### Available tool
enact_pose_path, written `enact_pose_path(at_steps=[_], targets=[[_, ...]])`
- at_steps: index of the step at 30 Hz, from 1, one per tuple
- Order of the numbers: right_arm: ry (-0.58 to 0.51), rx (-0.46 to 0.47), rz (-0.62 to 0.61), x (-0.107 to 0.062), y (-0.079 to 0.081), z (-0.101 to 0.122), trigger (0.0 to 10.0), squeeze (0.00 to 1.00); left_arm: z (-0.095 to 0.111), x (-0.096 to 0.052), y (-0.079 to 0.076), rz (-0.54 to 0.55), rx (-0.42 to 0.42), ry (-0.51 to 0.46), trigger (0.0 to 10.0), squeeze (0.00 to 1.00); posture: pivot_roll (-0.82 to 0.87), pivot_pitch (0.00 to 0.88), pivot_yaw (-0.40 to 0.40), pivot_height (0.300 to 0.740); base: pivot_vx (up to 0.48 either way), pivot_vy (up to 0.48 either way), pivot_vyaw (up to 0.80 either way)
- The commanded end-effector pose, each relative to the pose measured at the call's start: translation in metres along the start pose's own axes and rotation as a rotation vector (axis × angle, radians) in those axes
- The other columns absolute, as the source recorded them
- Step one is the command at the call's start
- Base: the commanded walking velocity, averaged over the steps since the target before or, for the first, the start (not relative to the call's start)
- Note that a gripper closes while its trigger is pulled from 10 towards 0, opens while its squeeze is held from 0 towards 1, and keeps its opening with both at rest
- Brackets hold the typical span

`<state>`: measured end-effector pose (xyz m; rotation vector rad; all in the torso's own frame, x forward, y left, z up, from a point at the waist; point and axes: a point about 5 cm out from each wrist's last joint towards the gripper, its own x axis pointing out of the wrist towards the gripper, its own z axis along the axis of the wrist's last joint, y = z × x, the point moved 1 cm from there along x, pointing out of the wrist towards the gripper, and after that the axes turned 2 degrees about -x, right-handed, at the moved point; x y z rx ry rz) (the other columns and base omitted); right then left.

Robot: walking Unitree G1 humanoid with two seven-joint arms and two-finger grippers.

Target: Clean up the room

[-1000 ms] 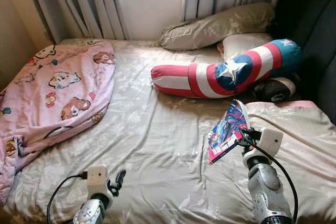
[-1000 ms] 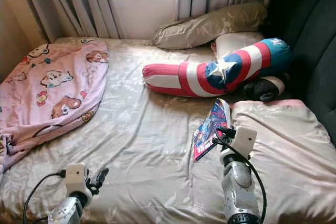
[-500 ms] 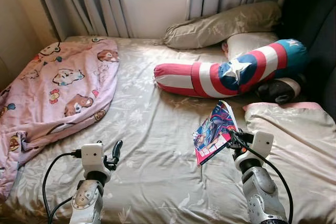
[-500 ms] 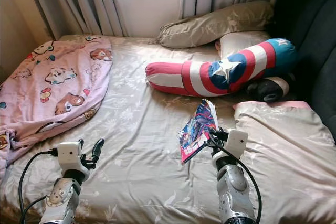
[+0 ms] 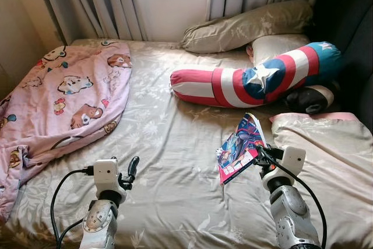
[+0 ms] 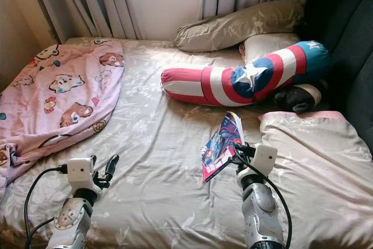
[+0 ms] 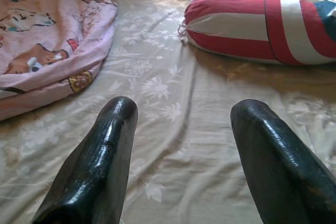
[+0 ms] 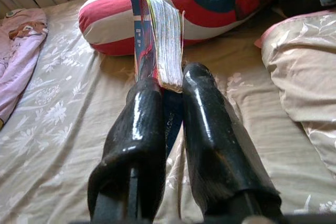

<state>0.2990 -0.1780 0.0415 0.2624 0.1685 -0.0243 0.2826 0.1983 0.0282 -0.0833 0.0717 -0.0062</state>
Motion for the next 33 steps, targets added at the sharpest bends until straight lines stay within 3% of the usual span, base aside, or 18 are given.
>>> enact_pose_path(at_steps=[1,19,27,33], targets=[[-0.068,0.015,0.001,0.003,0.002,0.013,10.0,0.0,0.0,0.0,-0.001,-0.005,-0.008,0.002,10.0,0.0,0.07,0.025,0.002,0.666,0.0,0.0,0.0],[-0.047,0.014,-0.031,0.008,0.0,0.012,10.0,0.0,0.0,-0.001,0.001,-0.006,-0.014,0.018,10.0,0.0,0.06,0.002,0.009,0.666,0.0,0.0,0.0],[-0.057,0.006,0.006,0.011,0.001,0.014,10.0,0.0,-0.002,-0.001,0.001,-0.01,-0.011,0.034,10.0,0.0,0.07,0.0,0.008,0.642,0.0,0.0,0.0],[-0.06,0.07,0.023,0.014,0.003,0.015,10.0,0.0,0.0,0.001,-0.001,-0.019,-0.014,0.032,10.0,0.0,0.07,0.0,0.013,0.642,0.0,0.0,0.0]])
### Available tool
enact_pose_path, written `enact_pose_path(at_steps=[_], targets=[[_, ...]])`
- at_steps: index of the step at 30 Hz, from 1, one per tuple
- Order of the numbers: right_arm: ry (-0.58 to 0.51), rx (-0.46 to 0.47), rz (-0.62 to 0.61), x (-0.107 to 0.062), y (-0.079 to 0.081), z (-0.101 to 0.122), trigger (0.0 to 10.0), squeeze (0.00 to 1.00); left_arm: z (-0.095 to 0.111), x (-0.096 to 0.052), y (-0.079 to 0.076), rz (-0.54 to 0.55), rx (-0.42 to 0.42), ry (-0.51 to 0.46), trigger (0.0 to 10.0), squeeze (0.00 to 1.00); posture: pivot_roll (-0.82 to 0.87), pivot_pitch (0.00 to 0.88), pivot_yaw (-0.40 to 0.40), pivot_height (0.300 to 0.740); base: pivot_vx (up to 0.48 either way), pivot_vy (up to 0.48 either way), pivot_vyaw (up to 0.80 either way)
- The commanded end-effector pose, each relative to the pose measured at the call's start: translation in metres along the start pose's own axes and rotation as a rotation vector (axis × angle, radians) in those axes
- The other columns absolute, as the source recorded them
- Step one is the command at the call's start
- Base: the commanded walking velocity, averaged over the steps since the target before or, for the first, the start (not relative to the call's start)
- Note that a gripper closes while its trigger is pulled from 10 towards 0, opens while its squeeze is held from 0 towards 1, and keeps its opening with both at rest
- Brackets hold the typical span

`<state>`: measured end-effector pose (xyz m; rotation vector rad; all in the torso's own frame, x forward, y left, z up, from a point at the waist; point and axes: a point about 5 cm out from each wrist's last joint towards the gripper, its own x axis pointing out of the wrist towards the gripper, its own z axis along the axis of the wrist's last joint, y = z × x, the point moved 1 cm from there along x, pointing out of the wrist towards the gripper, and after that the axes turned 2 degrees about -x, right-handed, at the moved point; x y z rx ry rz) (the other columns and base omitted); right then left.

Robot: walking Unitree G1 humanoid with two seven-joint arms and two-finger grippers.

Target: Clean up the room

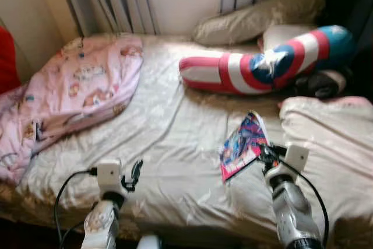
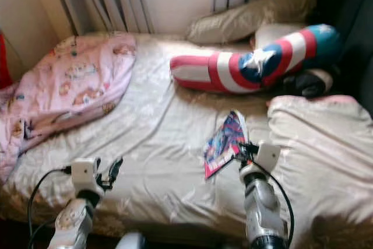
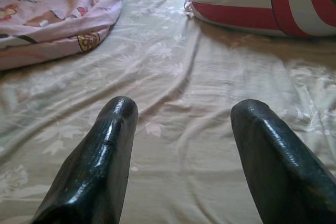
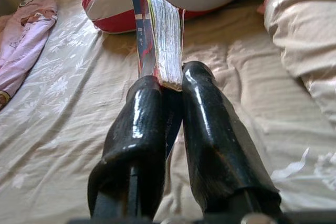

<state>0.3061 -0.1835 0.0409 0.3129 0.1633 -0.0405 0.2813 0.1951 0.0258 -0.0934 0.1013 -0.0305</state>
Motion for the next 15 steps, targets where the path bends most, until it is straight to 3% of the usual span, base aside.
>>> enact_pose_path(at_steps=[1,15], targets=[[-0.05,0.026,0.044,0.0074,0.0103,0.0122,10.0,0.0,0.0029,0.0025,0.0018,0.002,-0.005,0.001,10.0,0.0,0.07,0.0,0.013,0.642,0.0,0.0,0.0],[-0.025,0.025,0.067,0.0092,0.0155,0.0066,10.0,0.0,0.0035,0.002,0.0016,-0.006,-0.014,0.0,10.0,0.0,0.07,0.009,0.012,0.637,0.0,0.0,0.0]])
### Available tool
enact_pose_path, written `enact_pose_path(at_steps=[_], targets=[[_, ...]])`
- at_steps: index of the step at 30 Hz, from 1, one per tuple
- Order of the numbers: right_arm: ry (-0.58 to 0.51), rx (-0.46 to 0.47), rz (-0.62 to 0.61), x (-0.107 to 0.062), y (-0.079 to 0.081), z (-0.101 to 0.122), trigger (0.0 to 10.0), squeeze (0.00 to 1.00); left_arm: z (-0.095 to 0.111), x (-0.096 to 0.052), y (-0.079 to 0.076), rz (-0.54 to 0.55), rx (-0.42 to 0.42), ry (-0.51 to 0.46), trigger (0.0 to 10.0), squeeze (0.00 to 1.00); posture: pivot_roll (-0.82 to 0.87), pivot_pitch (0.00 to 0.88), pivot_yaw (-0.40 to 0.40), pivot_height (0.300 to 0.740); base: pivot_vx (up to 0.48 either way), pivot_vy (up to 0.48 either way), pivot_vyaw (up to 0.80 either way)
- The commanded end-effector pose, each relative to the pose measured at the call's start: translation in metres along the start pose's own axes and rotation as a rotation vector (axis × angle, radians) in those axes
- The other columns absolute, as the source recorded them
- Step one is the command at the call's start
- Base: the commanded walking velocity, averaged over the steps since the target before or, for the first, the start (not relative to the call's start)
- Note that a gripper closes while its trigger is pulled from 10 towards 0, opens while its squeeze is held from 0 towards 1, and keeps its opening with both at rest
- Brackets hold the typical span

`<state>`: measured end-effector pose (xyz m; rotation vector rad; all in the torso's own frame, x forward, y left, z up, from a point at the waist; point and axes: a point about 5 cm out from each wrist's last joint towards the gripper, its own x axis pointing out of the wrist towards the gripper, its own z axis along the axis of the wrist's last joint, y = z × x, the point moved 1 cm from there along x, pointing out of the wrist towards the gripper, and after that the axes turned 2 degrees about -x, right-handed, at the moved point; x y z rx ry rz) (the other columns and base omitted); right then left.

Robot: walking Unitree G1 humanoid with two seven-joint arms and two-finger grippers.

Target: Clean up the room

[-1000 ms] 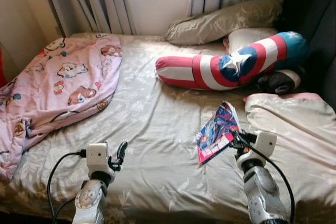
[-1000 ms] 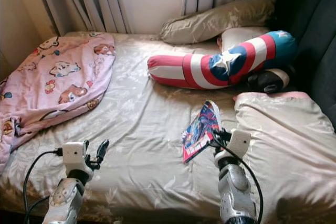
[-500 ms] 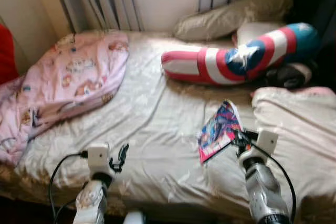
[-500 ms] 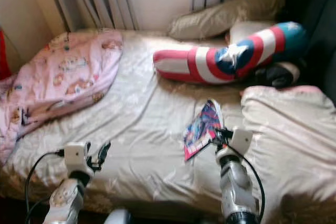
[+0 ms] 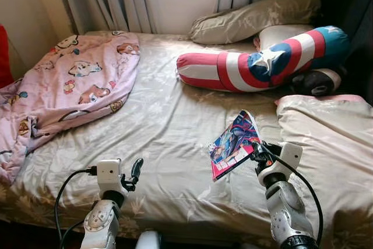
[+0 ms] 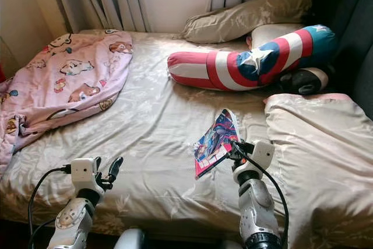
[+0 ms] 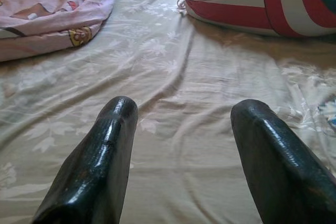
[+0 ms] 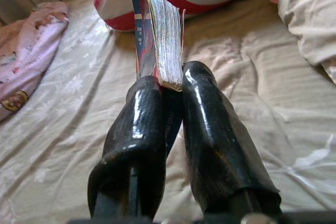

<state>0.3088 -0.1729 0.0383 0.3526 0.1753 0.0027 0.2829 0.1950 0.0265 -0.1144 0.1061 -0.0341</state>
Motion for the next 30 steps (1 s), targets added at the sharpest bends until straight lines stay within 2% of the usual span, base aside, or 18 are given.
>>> enact_pose_path(at_steps=[1,5,12,30], targets=[[-0.048,-0.012,0.028,0.0064,0.0067,0.0123,10.0,0.0,0.0025,0.0003,0.0016,-0.002,0.007,-0.004,10.0,0.0,0.07,0.009,0.012,0.632,0.0,0.0,0.0],[-0.067,-0.003,0.007,0.0054,0.0038,0.0134,10.0,0.0,0.0032,0.0007,0.0016,-0.002,0.005,-0.004,10.0,0.0,0.07,0.021,0.014,0.622,0.0,0.0,0.0],[-0.065,0.003,-0.003,0.006,0.0018,0.0132,10.0,0.0,0.0042,0.0018,0.0008,-0.007,0.002,-0.006,10.0,0.0,0.07,0.024,0.015,0.622,0.251,0.0,0.0],[-0.047,0.041,0.065,0.0059,0.0083,0.0073,10.0,0.0,0.0054,0.0025,-0.0015,-0.021,0.017,-0.011,10.0,0.0,0.08,0.021,0.019,0.622,0.325,0.0,0.0]])
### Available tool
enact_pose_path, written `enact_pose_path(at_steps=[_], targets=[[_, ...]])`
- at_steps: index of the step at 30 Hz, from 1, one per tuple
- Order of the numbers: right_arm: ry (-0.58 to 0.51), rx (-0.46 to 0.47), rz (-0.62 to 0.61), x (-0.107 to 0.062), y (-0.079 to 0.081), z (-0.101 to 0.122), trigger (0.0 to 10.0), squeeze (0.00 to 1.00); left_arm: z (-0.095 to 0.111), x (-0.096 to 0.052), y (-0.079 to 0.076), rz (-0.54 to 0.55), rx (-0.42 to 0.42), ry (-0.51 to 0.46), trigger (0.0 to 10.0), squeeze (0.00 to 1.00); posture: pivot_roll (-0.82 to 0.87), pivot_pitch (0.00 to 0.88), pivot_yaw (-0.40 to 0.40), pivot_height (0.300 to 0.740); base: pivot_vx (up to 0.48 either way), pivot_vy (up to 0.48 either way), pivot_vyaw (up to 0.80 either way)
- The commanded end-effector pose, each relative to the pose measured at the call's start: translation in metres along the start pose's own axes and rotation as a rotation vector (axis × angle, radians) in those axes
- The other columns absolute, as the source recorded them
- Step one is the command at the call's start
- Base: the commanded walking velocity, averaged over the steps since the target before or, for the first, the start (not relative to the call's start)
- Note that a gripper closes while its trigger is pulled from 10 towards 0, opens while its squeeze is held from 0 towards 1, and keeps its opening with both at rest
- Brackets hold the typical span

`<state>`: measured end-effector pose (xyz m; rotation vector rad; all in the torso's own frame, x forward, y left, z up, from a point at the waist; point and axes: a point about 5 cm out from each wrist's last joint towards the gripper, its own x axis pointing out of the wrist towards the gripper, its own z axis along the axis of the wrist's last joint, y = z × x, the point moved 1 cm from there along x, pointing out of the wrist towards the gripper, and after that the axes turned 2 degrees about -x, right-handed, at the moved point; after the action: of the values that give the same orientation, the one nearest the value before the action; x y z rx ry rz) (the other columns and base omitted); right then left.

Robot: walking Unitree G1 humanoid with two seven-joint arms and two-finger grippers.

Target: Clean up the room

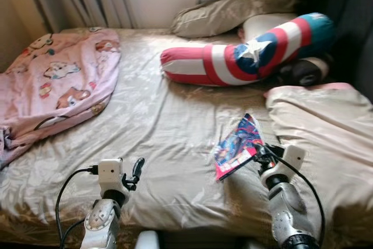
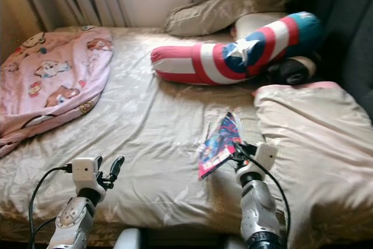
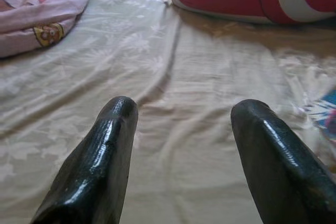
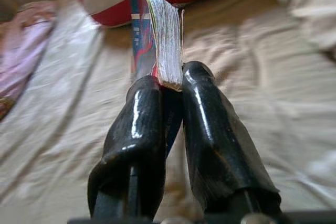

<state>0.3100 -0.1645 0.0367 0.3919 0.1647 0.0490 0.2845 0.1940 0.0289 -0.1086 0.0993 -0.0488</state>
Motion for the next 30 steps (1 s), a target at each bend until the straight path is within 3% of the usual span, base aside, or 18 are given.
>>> enact_pose_path(at_steps=[1,4,7,18,22,26,30], targets=[[-0.047,0.035,0.035,0.005,0.003,0.011,10.0,0.0,0.003,0.001,-0.001,-0.012,0.015,-0.006,10.0,0.0,0.08,0.021,0.018,0.622,0.375,0.0,0.0],[-0.06,0.098,0.055,0.005,0.005,0.011,10.0,0.0,0.003,0.001,0.0,-0.007,0.016,-0.002,10.0,0.0,0.08,0.027,0.02,0.622,0.232,0.0,0.0],[-0.05,0.213,0.005,0.005,-0.004,0.008,10.0,0.0,0.001,-0.002,0.0,-0.012,0.02,0.003,10.0,0.0,0.09,0.039,0.025,0.622,0.0,0.0,0.0],[-0.029,0.327,-0.055,0.009,-0.015,0.002,10.0,0.0,-0.004,-0.019,0.009,-0.016,0.048,0.026,10.0,0.0,0.13,0.103,0.053,0.622,0.0,0.0,0.0],[-0.055,0.462,-0.12,0.012,-0.025,0.005,10.0,0.0,-0.003,-0.029,0.012,-0.027,0.064,0.034,10.0,0.0,0.17,0.143,0.077,0.622,0.0,0.0,0.0],[-0.061,0.504,-0.099,0.014,-0.023,0.006,10.0,0.0,-0.003,-0.032,0.014,-0.029,0.071,0.035,10.0,0.0,0.18,0.159,0.088,0.622,0.0,0.0,0.0],[-0.105,0.642,0.004,0.023,-0.014,0.018,10.0,0.0,-0.001,-0.045,0.021,-0.033,0.1,0.05,10.0,0.0,0.21,0.188,0.108,0.622,0.0,0.0,0.0]])
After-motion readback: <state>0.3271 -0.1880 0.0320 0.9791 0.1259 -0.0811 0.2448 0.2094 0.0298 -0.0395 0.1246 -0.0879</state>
